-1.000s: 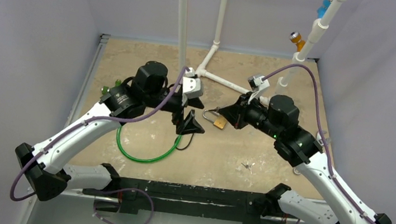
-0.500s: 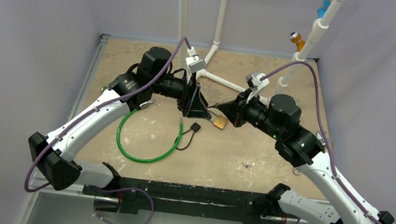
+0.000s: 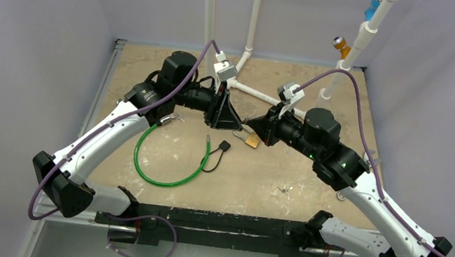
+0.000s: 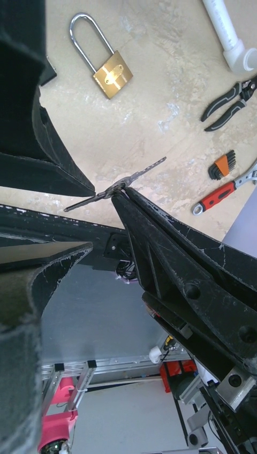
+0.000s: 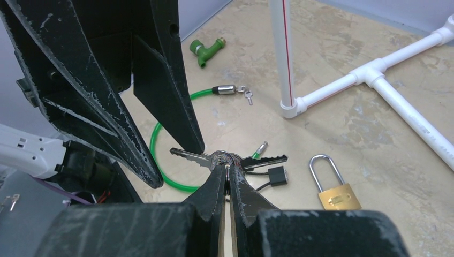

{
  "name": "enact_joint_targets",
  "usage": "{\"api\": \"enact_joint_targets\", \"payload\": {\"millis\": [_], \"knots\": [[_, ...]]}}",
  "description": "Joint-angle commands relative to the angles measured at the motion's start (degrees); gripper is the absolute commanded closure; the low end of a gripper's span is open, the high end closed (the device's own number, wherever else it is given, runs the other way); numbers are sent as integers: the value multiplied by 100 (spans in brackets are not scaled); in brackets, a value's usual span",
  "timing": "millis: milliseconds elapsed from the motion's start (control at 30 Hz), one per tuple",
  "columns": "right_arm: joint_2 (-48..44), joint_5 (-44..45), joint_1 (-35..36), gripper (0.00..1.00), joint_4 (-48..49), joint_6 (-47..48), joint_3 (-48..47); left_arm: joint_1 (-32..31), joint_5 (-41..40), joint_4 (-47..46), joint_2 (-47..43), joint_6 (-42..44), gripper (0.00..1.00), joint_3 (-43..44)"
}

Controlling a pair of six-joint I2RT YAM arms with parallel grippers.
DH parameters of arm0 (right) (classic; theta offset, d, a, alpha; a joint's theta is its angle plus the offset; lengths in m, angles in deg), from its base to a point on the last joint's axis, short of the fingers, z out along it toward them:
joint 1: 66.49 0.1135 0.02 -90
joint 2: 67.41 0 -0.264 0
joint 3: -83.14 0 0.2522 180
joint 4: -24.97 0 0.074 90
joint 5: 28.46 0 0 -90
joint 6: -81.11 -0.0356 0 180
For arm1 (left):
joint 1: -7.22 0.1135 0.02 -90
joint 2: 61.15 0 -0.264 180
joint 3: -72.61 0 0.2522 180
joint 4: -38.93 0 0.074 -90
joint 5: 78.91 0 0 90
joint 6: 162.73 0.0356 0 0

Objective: Unlock with the key
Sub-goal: Pick up the key from the center of the board.

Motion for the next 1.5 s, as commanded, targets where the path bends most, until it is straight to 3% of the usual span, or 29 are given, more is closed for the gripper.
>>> {"api": "enact_joint_targets", "payload": {"millis": [0,167,233,300,433,500,600,700,800,933,1067,1267,1467], "knots": [[-58,132,58,100,297,79,-271,-55,-46,60,-9,189,64,238],[-57,150,89,100,316,65,-266,-57,-133,125,-3,255,69,293],[-72,120,100,100,332,48,-261,-56,-182,132,7,281,82,333],[-97,62,108,100,378,21,-245,-58,-382,163,7,318,100,398],[-151,-68,109,97,419,-78,-187,-56,-524,357,27,630,100,576],[-205,-105,108,83,429,-133,-147,-56,-549,507,38,815,100,666],[-314,-122,116,77,493,-212,-78,-61,-609,660,-1,1074,100,738],[-405,-271,113,53,530,-387,-78,-61,-600,941,-50,1496,100,812],[-529,-48,112,42,423,-291,-243,-60,-622,1409,-120,2219,100,914],[-558,71,100,41,306,-37,-594,-184,-739,2144,-269,3319,100,1026],[-375,-411,104,42,245,204,-795,-214,-697,2535,-462,3959,100,1127],[-126,-1667,49,37,351,541,-802,-214,-384,2859,-725,4288,100,1275],[-248,-2495,30,38,1268,457,-275,-218,-295,3018,-817,4343,100,1369]]}}
